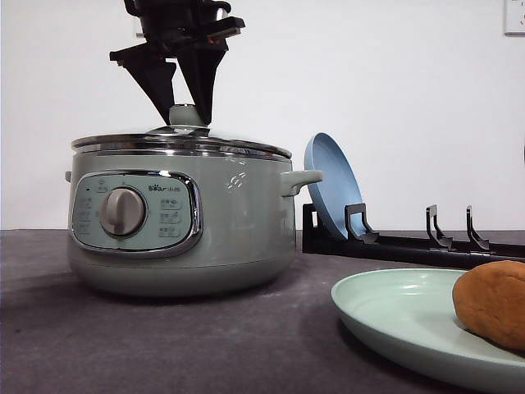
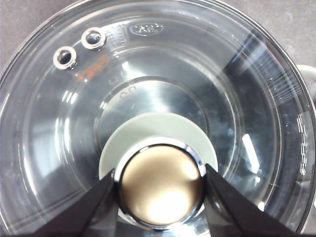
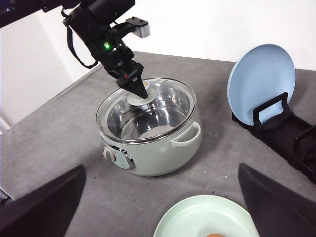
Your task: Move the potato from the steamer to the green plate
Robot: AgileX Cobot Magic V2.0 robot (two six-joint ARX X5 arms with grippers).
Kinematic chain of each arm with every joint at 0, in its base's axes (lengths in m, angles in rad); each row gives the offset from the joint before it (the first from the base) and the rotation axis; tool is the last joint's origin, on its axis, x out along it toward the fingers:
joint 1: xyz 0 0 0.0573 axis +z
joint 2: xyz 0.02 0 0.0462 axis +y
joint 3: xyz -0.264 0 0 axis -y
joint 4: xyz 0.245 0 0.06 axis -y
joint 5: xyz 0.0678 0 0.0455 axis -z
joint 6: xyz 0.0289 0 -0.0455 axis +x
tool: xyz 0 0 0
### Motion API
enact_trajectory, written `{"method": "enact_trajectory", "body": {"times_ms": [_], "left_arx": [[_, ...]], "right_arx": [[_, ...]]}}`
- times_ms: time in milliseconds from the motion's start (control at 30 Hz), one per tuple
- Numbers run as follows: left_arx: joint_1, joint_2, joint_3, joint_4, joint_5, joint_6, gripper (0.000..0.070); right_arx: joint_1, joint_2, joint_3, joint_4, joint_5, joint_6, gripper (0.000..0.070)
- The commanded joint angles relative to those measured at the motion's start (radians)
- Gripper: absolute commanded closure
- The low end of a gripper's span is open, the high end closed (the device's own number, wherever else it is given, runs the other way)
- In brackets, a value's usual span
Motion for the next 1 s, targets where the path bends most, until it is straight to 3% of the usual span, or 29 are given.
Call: {"method": "enact_trajectory", "body": {"times_ms": [0,467,967], "left_arx": [[-0.011,0.053,0.019,0.031,0.011,-0.051,0.07],[-0.003,0.052,0.019,0.104,-0.006,-0.048,0.07],[0.004,0.052,0.019,-0.028,0.001,-0.046,0.07]], "right_arx": [[0.005,0.002,0.016,0.013,0.0,-0.006,0.0076],[0.005,0.002,0.016,0.012,-0.002,-0.002,0.0076],[0.005,0.002,0.016,0.013,-0.003,0.015,0.0076]]}}
